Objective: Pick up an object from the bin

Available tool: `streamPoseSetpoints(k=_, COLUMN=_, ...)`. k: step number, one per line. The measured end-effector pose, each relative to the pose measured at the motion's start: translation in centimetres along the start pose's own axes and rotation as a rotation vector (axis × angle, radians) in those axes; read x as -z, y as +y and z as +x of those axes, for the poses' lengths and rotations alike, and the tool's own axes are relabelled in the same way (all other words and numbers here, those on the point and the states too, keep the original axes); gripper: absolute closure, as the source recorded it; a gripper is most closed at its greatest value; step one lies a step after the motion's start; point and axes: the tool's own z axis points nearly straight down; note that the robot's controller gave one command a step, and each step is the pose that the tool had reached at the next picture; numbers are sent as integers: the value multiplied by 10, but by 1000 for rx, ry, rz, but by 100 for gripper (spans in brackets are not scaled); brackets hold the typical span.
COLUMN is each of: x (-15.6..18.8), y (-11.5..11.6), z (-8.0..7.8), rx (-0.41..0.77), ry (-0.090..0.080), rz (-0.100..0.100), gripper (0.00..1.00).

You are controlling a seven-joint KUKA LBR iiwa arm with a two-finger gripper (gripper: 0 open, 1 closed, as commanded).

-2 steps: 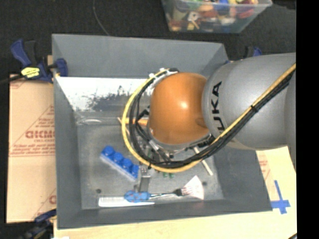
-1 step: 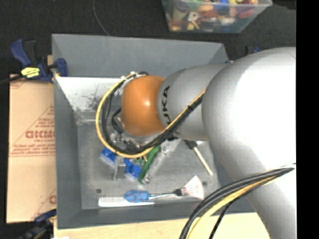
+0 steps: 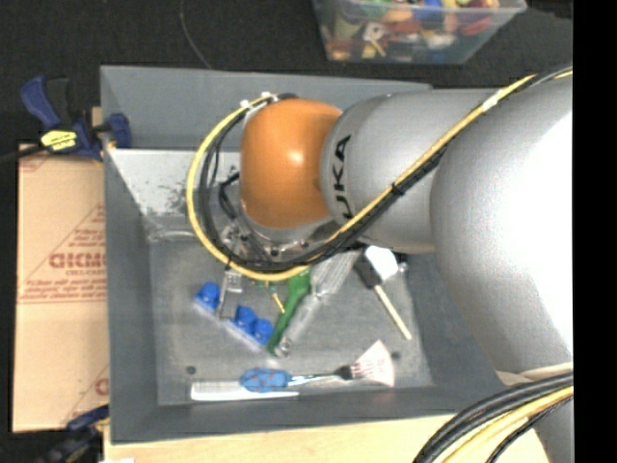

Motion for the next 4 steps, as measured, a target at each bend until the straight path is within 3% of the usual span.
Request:
streamPoseSetpoints(k=1, x=-57, y=-37, z=-5, rx=134, ry=26, rz=10, gripper=0)
streamPoseSetpoints(k=2, x=-85, y=-31, z=7, rx=-127, ry=0, rz=-2, gripper=0)
streamPoseSetpoints(k=3, x=-84, y=-27, z=1, rx=-314, ry=14, rz=8, gripper=100)
streamPoseSetpoints(k=4, x=-84, y=-27, z=1, rx=-314, ry=14, rz=8, gripper=100)
